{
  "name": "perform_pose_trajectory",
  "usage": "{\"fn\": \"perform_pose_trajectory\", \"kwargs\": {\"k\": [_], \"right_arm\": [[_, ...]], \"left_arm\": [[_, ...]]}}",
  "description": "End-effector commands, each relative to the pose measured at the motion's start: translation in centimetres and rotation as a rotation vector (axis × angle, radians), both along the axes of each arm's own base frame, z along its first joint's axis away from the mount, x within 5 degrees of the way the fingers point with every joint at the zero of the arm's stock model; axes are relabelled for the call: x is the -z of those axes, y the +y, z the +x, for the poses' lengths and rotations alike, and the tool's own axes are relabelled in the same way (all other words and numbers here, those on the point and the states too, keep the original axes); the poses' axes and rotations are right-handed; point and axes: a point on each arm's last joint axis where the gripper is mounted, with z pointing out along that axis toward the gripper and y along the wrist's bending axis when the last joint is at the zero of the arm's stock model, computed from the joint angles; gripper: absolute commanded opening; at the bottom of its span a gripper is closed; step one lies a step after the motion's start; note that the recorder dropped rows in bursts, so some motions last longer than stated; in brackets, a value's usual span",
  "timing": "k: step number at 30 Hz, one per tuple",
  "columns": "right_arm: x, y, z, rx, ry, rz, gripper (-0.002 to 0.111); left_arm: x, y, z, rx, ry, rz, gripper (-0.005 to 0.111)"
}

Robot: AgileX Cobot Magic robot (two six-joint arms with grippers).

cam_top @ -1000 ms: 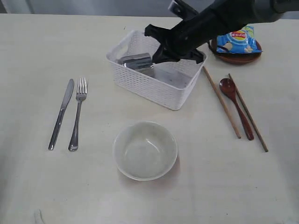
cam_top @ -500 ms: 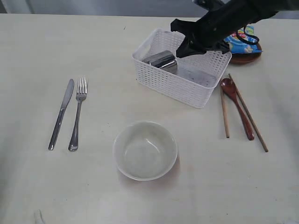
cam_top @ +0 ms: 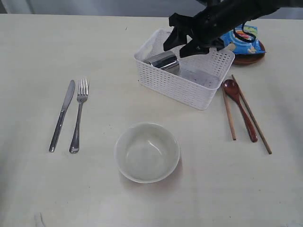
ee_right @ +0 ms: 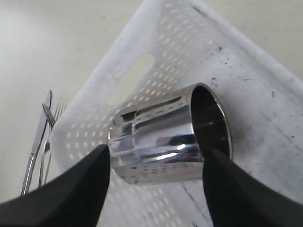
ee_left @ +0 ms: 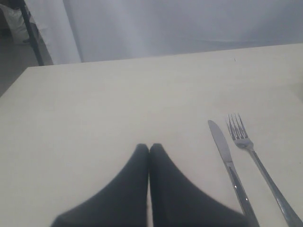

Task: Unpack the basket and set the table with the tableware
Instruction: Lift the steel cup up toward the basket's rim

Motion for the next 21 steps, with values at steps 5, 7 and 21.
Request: {"fn": "perform_pose_trajectory", "kwargs": {"k": [5,7,21], "right_arm": [[2.4,0.1,0.7,0.014,0.017,0.039,0.056],[2.6,0.4,0.7,0.001,0.021,0.063,0.056],[1.8,1.3,0.1,-0.098,0.005,0.199,0.021]], "left_arm": [[0.1,0.0,0.0,0.005,0.000,-0.003,0.000],[0.1,0.0,0.0,0.005,0.000,-0.003,0.000],[0.1,0.0,0.0,0.005,0.000,-0.003,0.000]]}}
